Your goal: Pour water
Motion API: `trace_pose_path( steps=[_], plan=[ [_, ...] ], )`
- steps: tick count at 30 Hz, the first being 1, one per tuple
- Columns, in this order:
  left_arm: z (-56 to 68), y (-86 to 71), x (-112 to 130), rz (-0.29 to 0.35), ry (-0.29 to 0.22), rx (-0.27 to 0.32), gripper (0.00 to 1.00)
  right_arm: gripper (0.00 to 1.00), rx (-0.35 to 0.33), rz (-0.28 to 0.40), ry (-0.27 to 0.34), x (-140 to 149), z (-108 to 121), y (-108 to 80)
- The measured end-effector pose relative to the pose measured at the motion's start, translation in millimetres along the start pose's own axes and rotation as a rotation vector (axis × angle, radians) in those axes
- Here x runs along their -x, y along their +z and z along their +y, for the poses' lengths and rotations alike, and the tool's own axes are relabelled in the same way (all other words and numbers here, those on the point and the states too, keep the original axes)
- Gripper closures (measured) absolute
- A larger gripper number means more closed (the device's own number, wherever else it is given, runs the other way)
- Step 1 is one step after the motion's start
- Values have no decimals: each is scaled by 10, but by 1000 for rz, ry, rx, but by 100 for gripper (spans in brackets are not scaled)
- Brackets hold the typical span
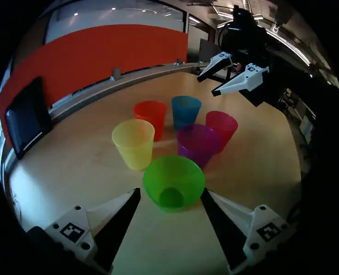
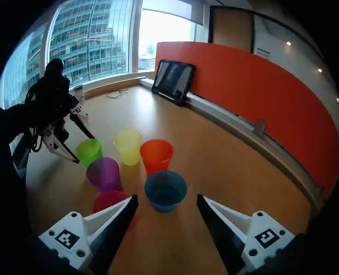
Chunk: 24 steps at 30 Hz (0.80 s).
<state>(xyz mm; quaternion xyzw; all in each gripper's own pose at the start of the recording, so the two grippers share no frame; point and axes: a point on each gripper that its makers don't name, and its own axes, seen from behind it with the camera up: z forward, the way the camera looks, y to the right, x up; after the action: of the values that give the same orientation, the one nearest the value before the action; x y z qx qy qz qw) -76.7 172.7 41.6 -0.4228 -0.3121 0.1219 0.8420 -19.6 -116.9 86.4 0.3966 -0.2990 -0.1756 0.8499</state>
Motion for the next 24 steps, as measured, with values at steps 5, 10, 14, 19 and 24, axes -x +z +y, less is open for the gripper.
trace_pose_path(
  steps=[5, 10, 14, 19, 24],
  plan=[
    [31, 82, -10, 1, -5, 15, 3, 0, -10, -13, 3, 24, -7, 90],
    [33, 142, -13, 5, -7, 18, 3, 0, -18, -21, 4, 45, -21, 157],
    [16, 172, 0, 7, -5, 15, 3, 0, -24, -30, 6, 73, -26, 201],
    [-5, 193, 7, 9, -8, 8, 7, 0, -30, -35, 13, 88, -29, 259],
    [-26, 202, 13, 16, -18, 0, 14, 0, -37, -40, 18, 109, -44, 320]
  ],
)
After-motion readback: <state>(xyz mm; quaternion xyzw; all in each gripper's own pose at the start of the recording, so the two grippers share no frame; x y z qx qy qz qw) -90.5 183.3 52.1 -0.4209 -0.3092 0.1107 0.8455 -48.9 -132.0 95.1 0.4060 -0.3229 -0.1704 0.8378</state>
